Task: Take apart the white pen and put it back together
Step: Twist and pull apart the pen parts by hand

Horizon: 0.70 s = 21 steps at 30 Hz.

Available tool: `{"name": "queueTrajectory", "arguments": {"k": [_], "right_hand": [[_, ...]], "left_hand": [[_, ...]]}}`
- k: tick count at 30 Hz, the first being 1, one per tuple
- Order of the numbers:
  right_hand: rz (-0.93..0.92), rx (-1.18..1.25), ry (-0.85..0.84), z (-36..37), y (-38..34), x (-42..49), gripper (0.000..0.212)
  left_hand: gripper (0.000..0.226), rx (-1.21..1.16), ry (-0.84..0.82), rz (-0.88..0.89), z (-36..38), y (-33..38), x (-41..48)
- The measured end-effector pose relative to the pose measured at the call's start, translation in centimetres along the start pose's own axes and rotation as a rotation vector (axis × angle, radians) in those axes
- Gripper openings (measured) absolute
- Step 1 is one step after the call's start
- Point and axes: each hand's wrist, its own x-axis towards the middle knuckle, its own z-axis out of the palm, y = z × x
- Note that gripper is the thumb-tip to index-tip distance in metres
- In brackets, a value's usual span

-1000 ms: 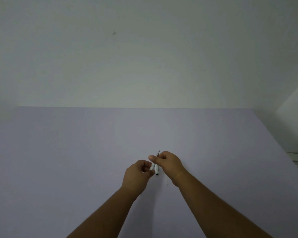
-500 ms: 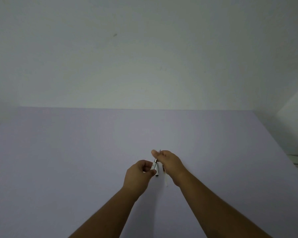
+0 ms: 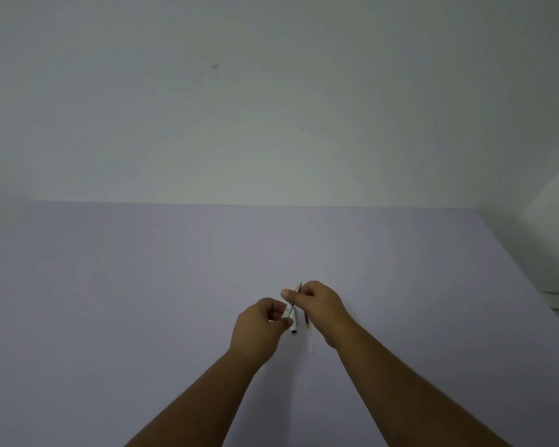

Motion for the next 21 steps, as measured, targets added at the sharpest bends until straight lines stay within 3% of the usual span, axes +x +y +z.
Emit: {"name": "queueTrajectory", "arguments": {"k": [2,6,9,14,18,21], "right_hand": [[0.015,-0.015,-0.011,-0.06,-0.16,0.08,0.036],[0.003,0.100,-0.093,-0.41,-0.27,0.00,0.011],[0.007,-0.004,-0.040,-0.34,-0.11,0.03,0.037],[0.015,0.106,-0.117,-0.62,-0.05,0.25,0.012],[0.047,0.006,-0.058,-0.57,-0.11,0.29,0.034],[0.064,0.138,-0.128,-0.71,-0.07,0.33,0.012]], "left_hand": [[0.010,-0.005,0.000,-0.002,0.05,0.07,0.00],[0.009,-0.016,0.001,-0.007,-0.16,0.09,0.31],[0.011,0.002,-0.007,0.000,-0.03,0.14,0.29],[0.008,-0.022,-0.011,-0.012,-0.26,0.18,0.48],[0.010,-0.009,-0.026,-0.014,-0.24,0.21,0.43],[0.009,-0.032,-0.030,-0.028,-0.30,0.19,0.51]]}}
